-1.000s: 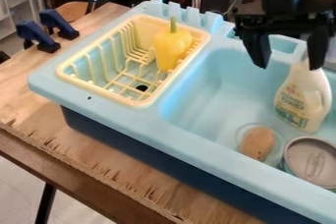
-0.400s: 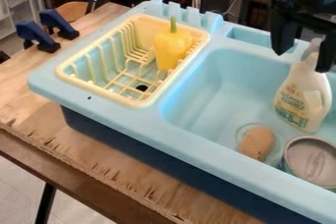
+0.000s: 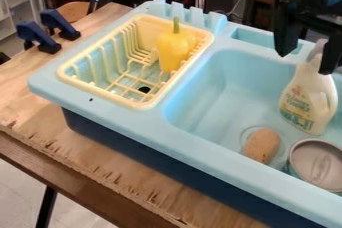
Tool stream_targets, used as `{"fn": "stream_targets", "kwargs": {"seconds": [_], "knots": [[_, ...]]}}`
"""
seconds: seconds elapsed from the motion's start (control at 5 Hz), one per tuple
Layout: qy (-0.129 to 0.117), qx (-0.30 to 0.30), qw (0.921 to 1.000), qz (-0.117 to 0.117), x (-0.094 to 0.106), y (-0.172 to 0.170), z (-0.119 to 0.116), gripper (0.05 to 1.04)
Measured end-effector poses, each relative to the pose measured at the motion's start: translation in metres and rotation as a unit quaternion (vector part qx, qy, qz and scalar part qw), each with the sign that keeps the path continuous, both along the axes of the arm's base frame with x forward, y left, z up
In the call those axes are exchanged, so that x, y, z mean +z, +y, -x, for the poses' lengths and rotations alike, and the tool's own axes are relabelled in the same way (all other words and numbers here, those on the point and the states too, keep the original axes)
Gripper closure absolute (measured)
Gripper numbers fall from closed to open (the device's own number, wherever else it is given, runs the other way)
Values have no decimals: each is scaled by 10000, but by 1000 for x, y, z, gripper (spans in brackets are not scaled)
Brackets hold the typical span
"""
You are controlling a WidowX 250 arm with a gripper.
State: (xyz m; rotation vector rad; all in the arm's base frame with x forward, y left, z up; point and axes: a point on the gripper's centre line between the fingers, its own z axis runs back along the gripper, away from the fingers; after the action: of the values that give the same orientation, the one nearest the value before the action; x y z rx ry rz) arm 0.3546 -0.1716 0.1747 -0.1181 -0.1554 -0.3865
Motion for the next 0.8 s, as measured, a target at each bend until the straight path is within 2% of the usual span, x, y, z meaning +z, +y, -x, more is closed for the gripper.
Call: {"fn": "stream_targets", "kwargs": {"seconds": [0.2, 0.4, 0.8], "knots": [[-8, -1, 10000, -7, -5, 2, -4, 81], [-53, -8, 10000, 31, -8, -4, -5, 137], [-23, -72, 10000, 28, -13, -8, -4, 590]]}}
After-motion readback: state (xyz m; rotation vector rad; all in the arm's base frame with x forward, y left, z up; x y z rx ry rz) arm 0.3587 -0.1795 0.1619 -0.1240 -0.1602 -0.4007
